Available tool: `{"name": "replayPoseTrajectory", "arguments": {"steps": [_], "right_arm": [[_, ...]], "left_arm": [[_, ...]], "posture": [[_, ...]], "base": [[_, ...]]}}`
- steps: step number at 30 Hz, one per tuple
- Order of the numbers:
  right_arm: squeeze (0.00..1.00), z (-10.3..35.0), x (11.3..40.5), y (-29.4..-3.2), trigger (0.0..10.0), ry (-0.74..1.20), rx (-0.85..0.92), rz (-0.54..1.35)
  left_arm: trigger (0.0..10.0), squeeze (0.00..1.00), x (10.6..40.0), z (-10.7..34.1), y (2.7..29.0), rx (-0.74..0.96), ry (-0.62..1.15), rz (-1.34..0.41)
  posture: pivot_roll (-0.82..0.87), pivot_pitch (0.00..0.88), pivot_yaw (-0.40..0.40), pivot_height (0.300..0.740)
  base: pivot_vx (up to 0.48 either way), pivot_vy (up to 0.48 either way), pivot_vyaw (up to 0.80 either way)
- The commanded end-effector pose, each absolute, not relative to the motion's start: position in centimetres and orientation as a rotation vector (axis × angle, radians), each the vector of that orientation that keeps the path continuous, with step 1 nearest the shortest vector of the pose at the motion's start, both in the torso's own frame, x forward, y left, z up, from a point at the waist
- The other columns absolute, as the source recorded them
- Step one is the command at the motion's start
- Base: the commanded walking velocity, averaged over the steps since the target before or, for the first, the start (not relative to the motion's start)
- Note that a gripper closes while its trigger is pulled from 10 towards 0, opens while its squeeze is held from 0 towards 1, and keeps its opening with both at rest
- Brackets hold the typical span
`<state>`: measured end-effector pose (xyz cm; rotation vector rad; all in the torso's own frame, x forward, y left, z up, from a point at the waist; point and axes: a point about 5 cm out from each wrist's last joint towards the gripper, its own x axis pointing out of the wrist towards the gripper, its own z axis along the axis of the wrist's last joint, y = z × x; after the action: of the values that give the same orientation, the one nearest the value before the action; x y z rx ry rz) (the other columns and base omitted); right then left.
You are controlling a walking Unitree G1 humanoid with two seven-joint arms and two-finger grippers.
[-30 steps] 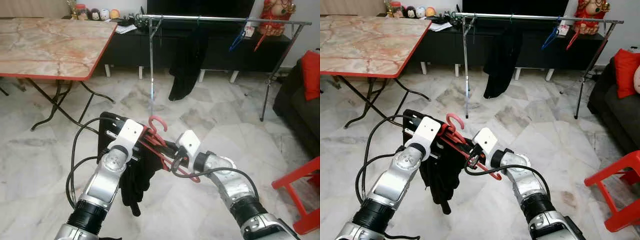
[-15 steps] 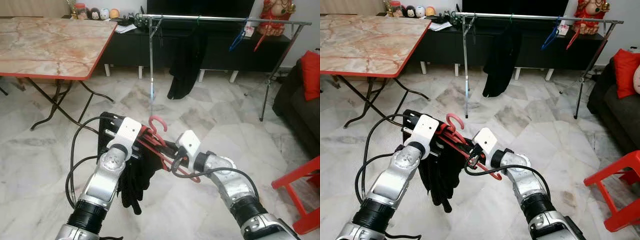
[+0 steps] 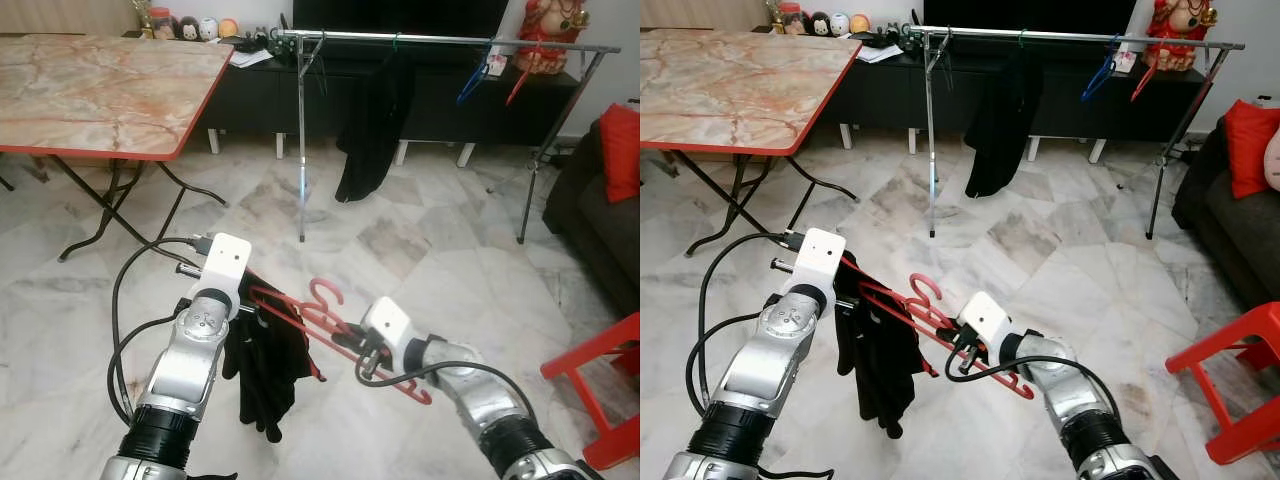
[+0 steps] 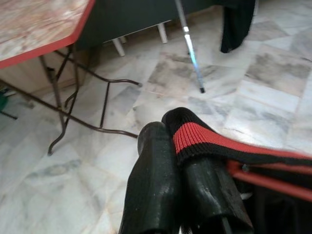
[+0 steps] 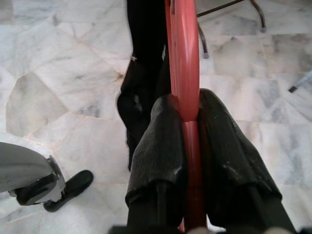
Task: Hang hanger
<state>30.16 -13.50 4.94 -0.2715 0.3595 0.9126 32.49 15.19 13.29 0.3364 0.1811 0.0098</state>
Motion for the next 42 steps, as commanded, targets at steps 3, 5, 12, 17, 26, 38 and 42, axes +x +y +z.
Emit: {"name": "replayPoseTrajectory", "arguments": {"steps": [3,5,12,17,26,38,42], "right_arm": [[0.0,5.3,29.6,-14.7,0.0,0.352,-0.195,0.921],[0.0,5.6,29.0,-15.0,0.0,0.344,-0.113,0.942],[0.0,5.9,26.1,-15.7,0.0,0.351,0.04,1.071],[0.0,6.0,25.0,-16.1,0.0,0.348,0.078,1.072],[0.0,6.0,24.4,-18.3,10.0,0.328,0.107,0.874],[0.0,6.2,25.8,-20.2,10.0,0.137,0.122,0.317],[0.0,6.1,25.8,-21.4,10.0,0.076,0.129,0.02]], "left_arm": [[0.0,0.0,32.9,14.2,15.4,0.307,0.136,0.064],[0.0,0.0,32.9,13.8,15.4,0.288,0.146,0.072],[0.0,0.0,32.8,12.8,15.2,0.24,0.168,0.085],[0.0,0.0,32.9,12.7,15.4,0.225,0.15,0.102],[10.0,0.0,31.8,11.3,18.0,0.161,0.153,0.182],[10.0,0.0,30.0,10.9,18.7,-0.02,0.051,0.104],[10.0,0.0,29.8,11.0,18.8,-0.02,0.014,0.065]], "posture": [[0.02,0.0,-0.093,0.74],[0.02,0.0,-0.093,0.74],[0.0,0.0,-0.079,0.74],[0.0,0.0,-0.075,0.74],[-0.01,0.0,-0.06,0.74],[-0.02,0.0,-0.029,0.74],[-0.01,0.0,-0.015,0.74]], "base": [[0.0,0.0,0.0],[0.0,0.0,0.0],[0.0,0.0,0.0],[0.0,0.0,0.0],[0.0,0.0,0.0],[0.0,0.0,0.0],[0.0,0.0,0.0]]}}
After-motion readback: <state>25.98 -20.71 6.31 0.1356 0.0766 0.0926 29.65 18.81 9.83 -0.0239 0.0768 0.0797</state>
